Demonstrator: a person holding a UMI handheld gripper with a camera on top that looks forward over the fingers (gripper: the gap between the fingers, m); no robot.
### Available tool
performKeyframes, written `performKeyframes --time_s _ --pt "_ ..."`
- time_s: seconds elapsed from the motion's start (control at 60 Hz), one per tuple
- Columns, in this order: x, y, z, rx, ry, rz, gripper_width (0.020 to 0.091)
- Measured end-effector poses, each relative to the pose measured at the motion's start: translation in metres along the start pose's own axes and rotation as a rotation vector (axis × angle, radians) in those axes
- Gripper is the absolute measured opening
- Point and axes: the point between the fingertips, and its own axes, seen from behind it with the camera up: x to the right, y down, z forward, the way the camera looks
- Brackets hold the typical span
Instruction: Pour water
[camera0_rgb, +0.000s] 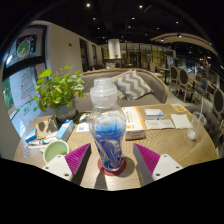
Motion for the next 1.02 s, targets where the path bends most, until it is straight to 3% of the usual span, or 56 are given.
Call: performKeyframes --time_s 0.333,0.617,1.017 --pt "-0.035 0.018 -0.164 -0.142 0.079 -0.021 0.0855" --pt "-0.070 0.027 -0.263 -0.132 0.100 0.007 0.0851" --pt "-0.074 0.027 -0.296 -0.109 0.150 -0.086 0.0859"
